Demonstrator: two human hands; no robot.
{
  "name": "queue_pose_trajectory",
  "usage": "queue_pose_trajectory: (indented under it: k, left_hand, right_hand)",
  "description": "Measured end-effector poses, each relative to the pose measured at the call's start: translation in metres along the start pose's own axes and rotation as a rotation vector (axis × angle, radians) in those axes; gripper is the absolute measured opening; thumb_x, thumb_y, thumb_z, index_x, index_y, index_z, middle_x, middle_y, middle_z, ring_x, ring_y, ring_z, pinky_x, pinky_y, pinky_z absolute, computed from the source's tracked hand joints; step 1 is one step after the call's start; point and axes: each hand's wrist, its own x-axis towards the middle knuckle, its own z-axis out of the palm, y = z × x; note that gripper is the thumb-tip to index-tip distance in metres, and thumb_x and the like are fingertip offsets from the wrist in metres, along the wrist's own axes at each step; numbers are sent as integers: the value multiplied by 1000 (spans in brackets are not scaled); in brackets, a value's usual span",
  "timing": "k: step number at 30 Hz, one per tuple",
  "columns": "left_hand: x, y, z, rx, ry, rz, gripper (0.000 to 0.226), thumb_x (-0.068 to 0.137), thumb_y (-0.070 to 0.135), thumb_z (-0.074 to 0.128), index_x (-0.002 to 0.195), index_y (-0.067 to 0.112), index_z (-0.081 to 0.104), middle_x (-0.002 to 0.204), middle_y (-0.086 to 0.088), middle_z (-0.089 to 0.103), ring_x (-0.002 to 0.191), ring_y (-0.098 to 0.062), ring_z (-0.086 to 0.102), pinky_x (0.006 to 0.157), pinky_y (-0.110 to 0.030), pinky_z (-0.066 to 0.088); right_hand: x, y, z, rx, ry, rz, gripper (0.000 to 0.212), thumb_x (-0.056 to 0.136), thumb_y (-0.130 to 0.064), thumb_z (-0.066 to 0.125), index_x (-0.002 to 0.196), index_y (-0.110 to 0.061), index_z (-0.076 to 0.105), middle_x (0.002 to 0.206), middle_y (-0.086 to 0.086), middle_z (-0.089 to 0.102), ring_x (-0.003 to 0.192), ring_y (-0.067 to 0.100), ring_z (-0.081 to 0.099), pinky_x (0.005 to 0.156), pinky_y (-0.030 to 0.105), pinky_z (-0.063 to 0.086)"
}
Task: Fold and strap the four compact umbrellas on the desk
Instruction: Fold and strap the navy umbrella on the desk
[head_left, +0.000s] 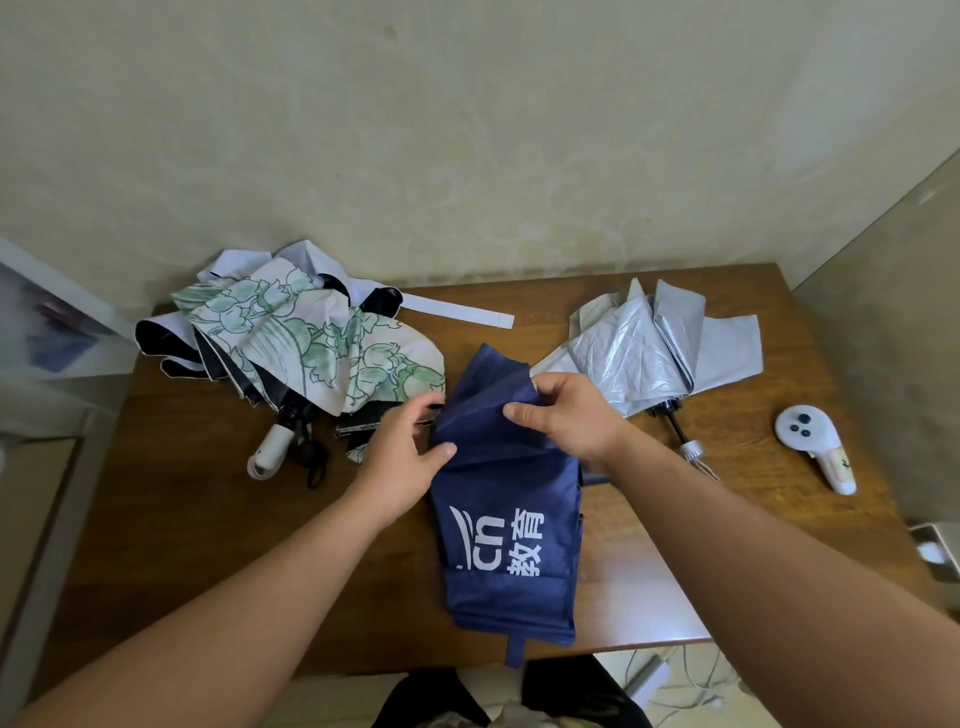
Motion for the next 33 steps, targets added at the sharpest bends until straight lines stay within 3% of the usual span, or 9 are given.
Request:
queue_pose_trajectory:
  k: [2,5,12,18,20,24,27,31,33]
  left_hand:
    - [-5,0,0,72,127,-40,51,80,28,88,117,39,54,119,8,58,107,-10,59,93,-32,51]
    - [-17,-1,3,129,78,-24,37,79,34,89,106,32,65,108,14,66,102,-8,63,88,-26,47]
    - [-34,4,10,127,1,1,17,87,36,82,103,33,75,104,20,68,96,2,60,76,-9,41]
    - [-34,3,15,254,-54,-67,58,90,59,70,136,22,68,127,3,60,119,-17,56,107,-36,46]
    - [-36,3,17,226,-81,-120,61,85,66,69,132,28,70,126,4,58,120,-17,55,108,-39,47]
    - [-39,18,21,-279,-145,-207,8,98,29,71,98,25,78,91,13,78,90,-5,72,79,-21,54]
    - [-35,23,20,-467,-107,-284,14,98,18,72,86,22,77,86,9,80,92,-9,74,77,-21,55]
    - [-33,21,12,-443,-13,-264,8,91,19,81,87,20,74,90,5,76,88,-11,70,67,-13,51]
    - [-30,18,6,-383,25,-225,14,88,20,84,86,17,70,91,-1,75,86,-16,68,71,-19,50]
  right_hand:
    - [-11,6,-5,66,42,29,11,92,-7,77,95,3,73,94,24,76,84,30,73,76,48,64]
    - [-28,16,-9,232,96,84,9,94,0,72,88,-6,71,84,9,77,72,19,73,57,26,58]
    - [-43,32,2,338,115,98,13,93,3,70,87,-8,72,87,3,78,79,12,74,65,21,56]
    - [-54,30,12,384,116,87,8,94,4,68,89,-2,72,89,11,78,81,19,75,69,27,59]
    - [-56,30,13,386,112,81,7,94,4,68,90,-1,72,91,13,78,83,22,75,72,30,60]
    - [-57,29,12,331,129,89,8,98,-10,69,92,-4,70,91,9,75,86,20,69,79,32,55]
    - [-57,27,9,309,155,65,10,100,-10,66,92,-6,71,91,6,76,85,16,71,79,32,57]
    - [-57,21,4,261,228,39,11,97,-4,68,87,-3,70,80,5,76,73,18,71,62,27,58]
    - [-53,20,3,232,297,46,14,93,-1,74,84,-7,65,76,4,73,71,19,69,59,28,58]
